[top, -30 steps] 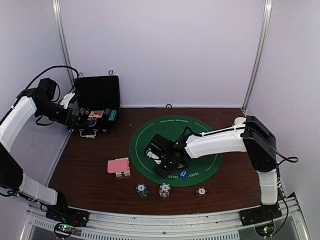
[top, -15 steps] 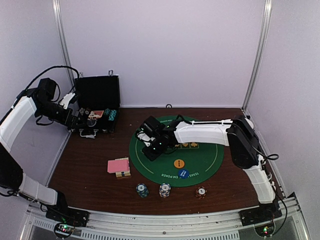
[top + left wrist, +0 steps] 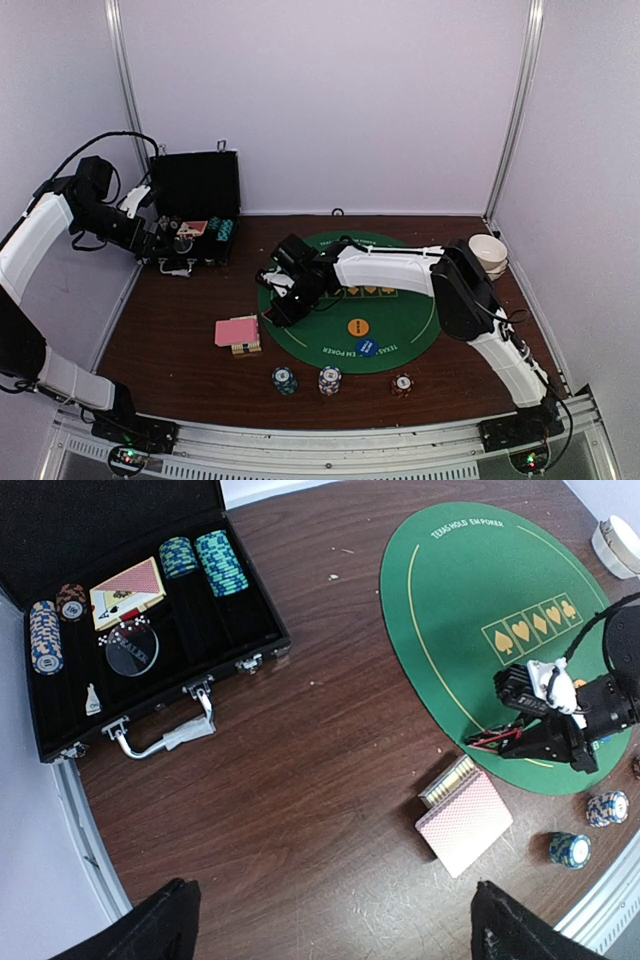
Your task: Distribute texas hold em gaming equipment
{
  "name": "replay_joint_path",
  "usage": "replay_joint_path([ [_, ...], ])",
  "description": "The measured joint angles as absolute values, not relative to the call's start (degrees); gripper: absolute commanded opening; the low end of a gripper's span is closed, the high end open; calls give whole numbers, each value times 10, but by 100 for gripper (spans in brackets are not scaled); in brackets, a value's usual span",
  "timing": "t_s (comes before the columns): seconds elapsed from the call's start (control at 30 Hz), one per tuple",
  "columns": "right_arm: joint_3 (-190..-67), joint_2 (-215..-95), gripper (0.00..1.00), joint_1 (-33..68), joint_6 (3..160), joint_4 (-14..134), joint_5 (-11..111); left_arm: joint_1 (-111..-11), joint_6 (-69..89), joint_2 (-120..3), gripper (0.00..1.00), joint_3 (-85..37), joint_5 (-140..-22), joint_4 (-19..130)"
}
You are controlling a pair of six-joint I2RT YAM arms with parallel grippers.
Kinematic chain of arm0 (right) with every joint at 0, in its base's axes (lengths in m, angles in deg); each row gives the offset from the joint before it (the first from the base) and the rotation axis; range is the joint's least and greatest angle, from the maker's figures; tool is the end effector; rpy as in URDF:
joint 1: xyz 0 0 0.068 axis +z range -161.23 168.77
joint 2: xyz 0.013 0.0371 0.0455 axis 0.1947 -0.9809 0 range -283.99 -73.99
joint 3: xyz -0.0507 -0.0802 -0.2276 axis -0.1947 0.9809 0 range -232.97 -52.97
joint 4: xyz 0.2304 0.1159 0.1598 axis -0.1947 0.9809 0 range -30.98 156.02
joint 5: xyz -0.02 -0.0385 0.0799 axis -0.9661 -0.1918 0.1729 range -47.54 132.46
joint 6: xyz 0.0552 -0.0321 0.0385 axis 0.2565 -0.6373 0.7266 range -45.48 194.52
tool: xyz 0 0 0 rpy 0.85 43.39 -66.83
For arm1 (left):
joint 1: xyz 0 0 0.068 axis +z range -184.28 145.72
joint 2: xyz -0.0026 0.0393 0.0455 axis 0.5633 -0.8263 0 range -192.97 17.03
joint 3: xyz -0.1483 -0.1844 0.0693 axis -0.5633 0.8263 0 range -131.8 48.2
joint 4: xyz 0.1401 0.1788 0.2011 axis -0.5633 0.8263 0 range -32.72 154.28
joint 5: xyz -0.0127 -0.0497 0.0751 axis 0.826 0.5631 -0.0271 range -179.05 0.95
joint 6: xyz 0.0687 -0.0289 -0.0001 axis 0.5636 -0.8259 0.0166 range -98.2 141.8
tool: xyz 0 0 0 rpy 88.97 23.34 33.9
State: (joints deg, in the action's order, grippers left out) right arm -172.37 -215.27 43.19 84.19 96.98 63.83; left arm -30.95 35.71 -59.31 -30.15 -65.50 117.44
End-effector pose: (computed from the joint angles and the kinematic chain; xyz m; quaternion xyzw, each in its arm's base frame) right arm 0.3085 0.4704 0.0951 -0.4058 0.8590 0.2875 0.1217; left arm 0.3213 -0.0064 0.3021 0.1426 0.9322 -0.1538 0.2950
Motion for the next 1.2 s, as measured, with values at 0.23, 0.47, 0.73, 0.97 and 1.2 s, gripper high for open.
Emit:
replay_joint_path([
  [0.23,-1755,-2168,60,410,860,975,634,-309,358,-593,98,-301,-655,1174],
  [0.47,-1780,-2168,59,372,857,992,616,-309,359,-593,98,-301,-654,1174],
  [0.73,-1718,-2142,67,377,847,979,606,-309,358,-593,97,-301,-652,1174],
  [0.97,-1654,-2102,72,429,849,954,560,-309,360,-593,98,-301,-650,1174],
  [1.2,-1666,-2110,65,468,855,963,483,-309,362,-593,98,-301,-648,1175],
])
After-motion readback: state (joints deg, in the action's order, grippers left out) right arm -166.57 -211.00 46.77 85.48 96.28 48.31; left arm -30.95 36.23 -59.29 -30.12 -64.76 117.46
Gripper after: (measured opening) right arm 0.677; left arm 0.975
